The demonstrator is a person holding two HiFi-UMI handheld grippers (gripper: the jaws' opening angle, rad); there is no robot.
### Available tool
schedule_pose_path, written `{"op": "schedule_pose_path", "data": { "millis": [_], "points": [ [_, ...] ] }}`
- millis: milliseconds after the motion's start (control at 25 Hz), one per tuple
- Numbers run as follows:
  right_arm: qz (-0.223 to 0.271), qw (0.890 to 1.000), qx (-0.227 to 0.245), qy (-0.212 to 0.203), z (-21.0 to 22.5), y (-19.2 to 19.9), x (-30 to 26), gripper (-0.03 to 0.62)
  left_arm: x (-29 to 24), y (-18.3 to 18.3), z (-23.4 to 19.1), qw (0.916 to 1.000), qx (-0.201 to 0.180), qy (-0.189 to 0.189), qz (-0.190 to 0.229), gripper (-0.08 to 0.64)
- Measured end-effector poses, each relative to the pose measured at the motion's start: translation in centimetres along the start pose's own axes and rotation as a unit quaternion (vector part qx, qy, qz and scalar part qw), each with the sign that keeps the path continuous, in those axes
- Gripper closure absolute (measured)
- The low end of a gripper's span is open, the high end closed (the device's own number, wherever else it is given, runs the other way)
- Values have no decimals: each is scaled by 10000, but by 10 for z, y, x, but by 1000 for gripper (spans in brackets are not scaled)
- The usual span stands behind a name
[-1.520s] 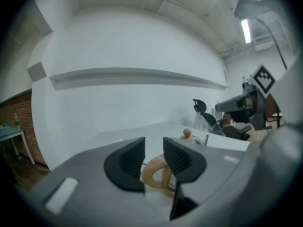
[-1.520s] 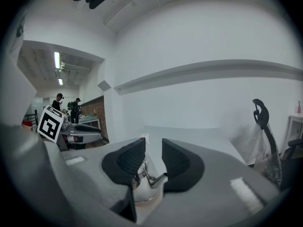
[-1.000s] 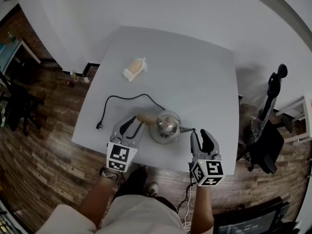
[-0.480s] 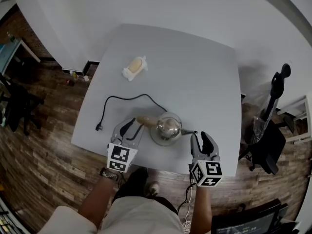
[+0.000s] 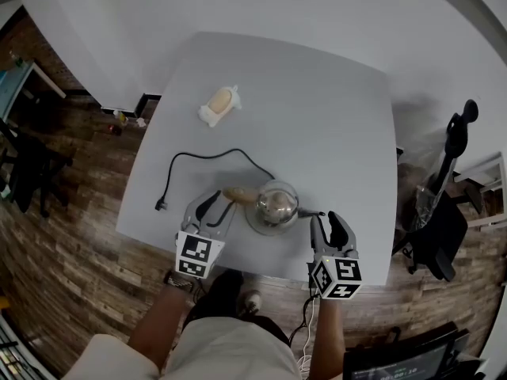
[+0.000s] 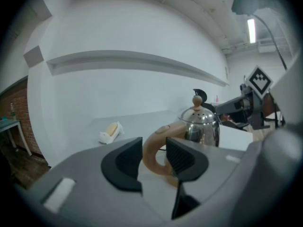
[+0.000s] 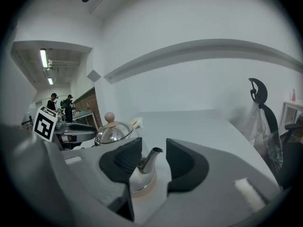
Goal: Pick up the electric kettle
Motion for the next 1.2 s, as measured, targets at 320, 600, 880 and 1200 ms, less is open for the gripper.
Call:
{"op": "schedule_pose_path", "data": {
  "millis": [320,600,880,1200],
  "points": [
    [-109,9999,-84,-11,-2,9,-6,430,-4,11,-1,9999,108,8,-128,372],
    [-171,9997,-201,12,-3,16,-11,430,-9,21,-5,9995,206,41,-249,365],
    [-213,9991,-353,-107,-10,23,-16,430,-15,28,-10,9991,347,62,-253,353],
    [-227,9986,-443,-153,-11,25,-20,430,-20,32,-15,9991,395,10,-170,352]
  ]
}}
Point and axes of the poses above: the fingertips, and each gripper's own axes: x backward along the fingers, z to its right, y out of its underside, the point moved 8 cm from there along x, backward along the fingers, and after that the axes turned 13 degrees about y, right-handed, at the moved point
